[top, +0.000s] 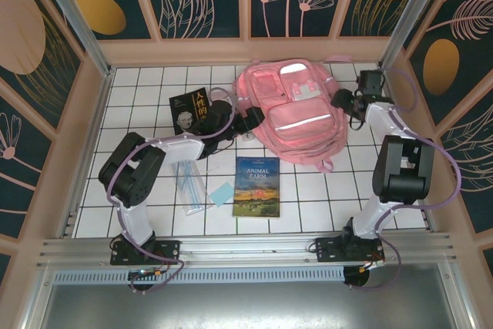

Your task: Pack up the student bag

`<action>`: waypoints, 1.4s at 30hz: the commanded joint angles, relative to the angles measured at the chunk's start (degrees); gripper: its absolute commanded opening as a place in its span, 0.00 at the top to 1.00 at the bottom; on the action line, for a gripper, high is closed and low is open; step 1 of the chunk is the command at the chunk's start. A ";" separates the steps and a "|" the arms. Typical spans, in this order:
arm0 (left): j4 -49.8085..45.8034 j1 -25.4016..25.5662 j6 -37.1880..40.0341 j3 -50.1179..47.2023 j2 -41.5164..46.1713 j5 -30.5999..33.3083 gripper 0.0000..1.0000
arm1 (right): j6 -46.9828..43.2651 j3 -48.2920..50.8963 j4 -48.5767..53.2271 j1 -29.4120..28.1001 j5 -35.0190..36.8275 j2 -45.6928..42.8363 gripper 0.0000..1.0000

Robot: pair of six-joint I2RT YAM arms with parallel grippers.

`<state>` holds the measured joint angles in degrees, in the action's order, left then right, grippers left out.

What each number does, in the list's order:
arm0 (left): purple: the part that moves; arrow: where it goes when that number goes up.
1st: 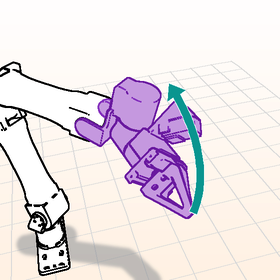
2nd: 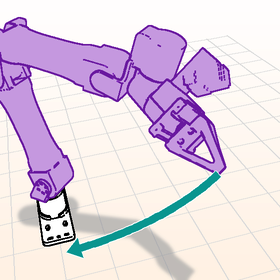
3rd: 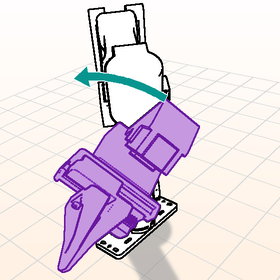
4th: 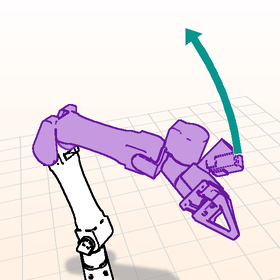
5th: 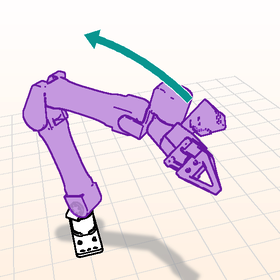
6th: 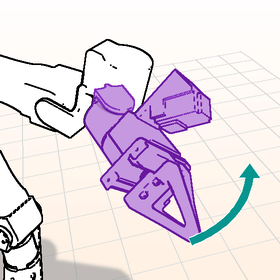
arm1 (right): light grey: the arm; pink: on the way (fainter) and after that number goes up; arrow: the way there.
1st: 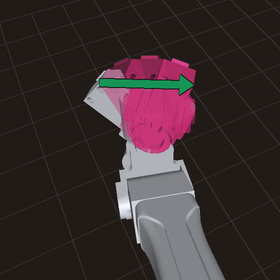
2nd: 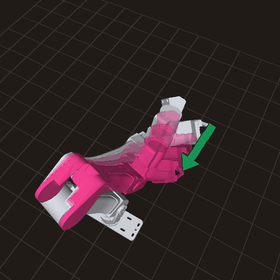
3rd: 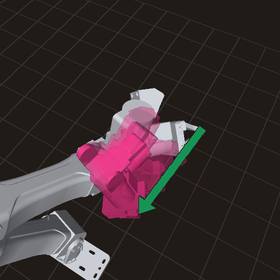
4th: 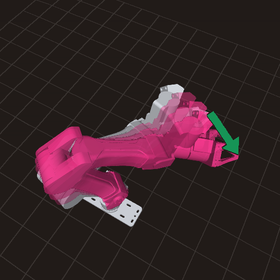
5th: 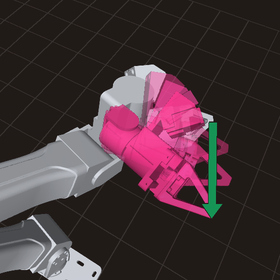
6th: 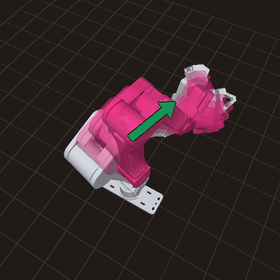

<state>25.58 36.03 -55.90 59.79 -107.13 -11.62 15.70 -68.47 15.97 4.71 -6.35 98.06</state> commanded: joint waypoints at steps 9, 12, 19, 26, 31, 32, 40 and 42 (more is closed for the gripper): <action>-6.83 2.87 -1.55 10.05 -9.79 0.77 0.05 | 9.04 13.70 -17.39 4.75 -21.06 0.25 0.40; -7.27 2.88 -1.00 14.18 -13.17 2.15 0.06 | 11.18 17.41 -19.75 4.74 -22.15 -1.77 0.57; -12.52 2.82 4.32 34.72 -25.81 4.44 0.05 | 17.33 27.84 -25.15 2.34 -26.70 -9.67 0.73; -20.33 1.30 10.26 57.71 -35.94 7.49 0.04 | 23.20 28.46 -31.68 -7.24 -30.29 -11.55 0.69; -25.45 -3.21 13.19 61.05 -33.81 8.76 0.03 | 16.32 20.59 -20.36 -7.14 -25.25 -16.46 0.63; -26.03 -3.78 14.30 59.70 -32.30 9.75 0.03 | 14.37 19.10 -17.30 -6.39 -23.00 -17.39 0.61; -21.33 -4.04 11.14 31.25 -14.01 4.63 0.01 | 8.71 17.75 -10.97 5.31 -14.32 -16.74 0.34; -15.53 -3.40 5.13 22.51 -10.65 0.90 0.01 | 8.64 19.04 -14.00 6.99 -14.48 -14.34 0.31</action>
<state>3.29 30.61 -43.92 90.78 -121.56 -4.38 26.44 -51.51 0.71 10.46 -23.44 80.71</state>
